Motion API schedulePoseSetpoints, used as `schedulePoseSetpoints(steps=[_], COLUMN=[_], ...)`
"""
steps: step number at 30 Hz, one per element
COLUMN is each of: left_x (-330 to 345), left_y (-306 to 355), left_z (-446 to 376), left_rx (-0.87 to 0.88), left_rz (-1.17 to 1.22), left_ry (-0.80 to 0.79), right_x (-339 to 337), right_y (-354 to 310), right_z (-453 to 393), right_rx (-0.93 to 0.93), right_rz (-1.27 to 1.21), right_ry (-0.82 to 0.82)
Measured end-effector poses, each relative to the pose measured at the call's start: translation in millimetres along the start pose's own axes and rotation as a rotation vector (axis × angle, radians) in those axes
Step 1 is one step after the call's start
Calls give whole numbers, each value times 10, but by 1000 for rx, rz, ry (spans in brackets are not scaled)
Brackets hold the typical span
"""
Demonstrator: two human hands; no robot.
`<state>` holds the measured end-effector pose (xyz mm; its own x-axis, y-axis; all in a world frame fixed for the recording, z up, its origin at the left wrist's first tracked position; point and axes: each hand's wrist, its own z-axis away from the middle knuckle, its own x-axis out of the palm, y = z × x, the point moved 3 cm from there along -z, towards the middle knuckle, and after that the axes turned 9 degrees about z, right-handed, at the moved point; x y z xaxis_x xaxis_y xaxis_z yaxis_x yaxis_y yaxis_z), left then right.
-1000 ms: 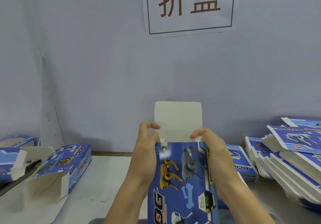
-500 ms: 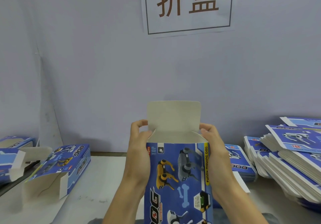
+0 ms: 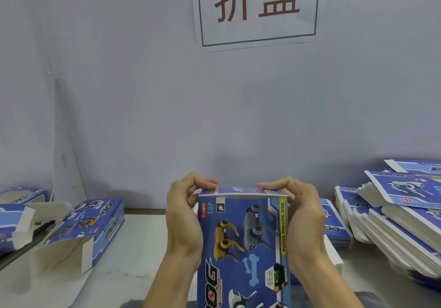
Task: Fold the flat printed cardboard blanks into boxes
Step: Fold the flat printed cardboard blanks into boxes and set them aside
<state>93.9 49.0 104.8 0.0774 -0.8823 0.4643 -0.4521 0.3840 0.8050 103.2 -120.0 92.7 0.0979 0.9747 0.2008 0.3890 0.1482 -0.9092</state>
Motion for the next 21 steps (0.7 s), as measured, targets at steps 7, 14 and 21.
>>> schedulePoseSetpoints(steps=[7,14,21], left_x=[52,112,-51], left_y=[28,159,269], left_z=[-48,-10,-86], left_rx=[17,-196,-137], left_rz=[-132,7,-179], left_ry=[54,-72,-163], right_x=[38,-193,-58], right_y=[-51,-320,-515], right_z=[-84,-183,-27], right_rx=[-60,-140,209], right_rz=[160,286,515], right_ry=[-237,-283,-594])
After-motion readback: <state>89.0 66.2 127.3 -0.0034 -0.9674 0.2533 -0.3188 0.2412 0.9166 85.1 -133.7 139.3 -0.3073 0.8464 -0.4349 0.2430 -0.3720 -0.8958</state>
